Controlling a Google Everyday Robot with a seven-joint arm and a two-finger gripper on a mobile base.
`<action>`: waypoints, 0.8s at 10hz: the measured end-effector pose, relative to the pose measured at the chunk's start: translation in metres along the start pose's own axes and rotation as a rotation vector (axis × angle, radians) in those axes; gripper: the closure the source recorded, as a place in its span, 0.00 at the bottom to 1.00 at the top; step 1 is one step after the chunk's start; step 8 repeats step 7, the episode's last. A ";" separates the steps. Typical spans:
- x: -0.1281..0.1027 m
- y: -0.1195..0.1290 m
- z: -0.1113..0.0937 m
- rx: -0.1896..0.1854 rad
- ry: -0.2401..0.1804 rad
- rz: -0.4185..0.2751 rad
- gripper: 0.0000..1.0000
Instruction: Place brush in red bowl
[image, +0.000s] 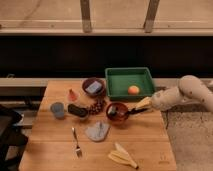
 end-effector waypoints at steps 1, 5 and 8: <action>0.000 0.000 0.000 0.000 0.000 0.000 0.37; 0.000 0.000 0.000 0.000 -0.001 0.000 0.33; 0.000 0.000 0.000 0.000 -0.001 0.000 0.33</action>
